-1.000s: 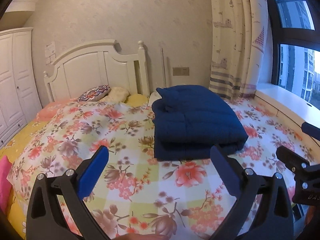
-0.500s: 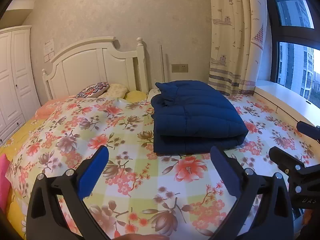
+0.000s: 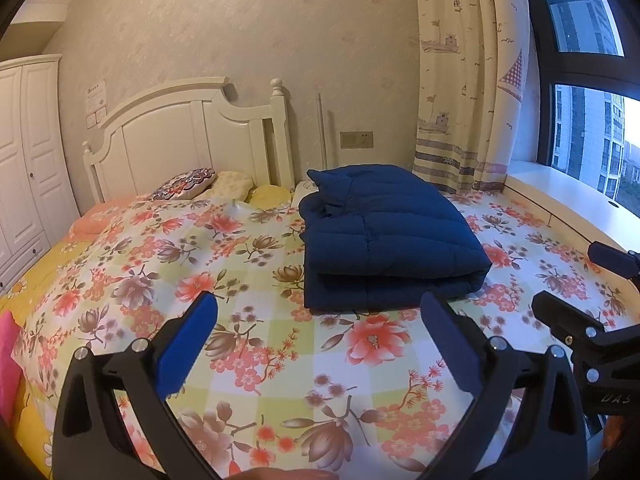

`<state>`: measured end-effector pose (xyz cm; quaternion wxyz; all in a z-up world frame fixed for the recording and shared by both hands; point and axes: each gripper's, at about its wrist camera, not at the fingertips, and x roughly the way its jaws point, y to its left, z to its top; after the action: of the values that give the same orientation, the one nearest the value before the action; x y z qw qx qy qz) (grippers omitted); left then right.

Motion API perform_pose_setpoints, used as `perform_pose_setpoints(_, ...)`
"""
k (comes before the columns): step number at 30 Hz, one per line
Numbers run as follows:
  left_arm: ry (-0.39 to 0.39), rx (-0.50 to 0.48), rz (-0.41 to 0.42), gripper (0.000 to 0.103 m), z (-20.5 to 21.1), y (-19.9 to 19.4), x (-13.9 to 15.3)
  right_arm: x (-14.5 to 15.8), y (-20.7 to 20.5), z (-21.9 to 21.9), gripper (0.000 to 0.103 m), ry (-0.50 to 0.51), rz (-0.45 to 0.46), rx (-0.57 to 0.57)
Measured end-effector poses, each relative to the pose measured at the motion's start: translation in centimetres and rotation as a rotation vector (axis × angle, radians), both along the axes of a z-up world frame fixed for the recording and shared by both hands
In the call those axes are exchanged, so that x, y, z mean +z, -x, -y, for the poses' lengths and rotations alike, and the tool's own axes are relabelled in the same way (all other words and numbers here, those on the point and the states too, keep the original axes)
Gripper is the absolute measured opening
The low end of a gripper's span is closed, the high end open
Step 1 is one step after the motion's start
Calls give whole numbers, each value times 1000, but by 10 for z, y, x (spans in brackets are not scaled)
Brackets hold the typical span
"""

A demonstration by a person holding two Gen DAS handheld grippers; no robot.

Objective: Fold large clothes

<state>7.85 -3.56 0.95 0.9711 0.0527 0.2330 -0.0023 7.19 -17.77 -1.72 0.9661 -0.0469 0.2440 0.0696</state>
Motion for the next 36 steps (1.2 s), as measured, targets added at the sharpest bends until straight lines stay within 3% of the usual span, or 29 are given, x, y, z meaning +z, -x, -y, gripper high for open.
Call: perform_pose_setpoints(36,-6,2,0,101,2,2,0,-3,1,-2,98,-9,-11,12)
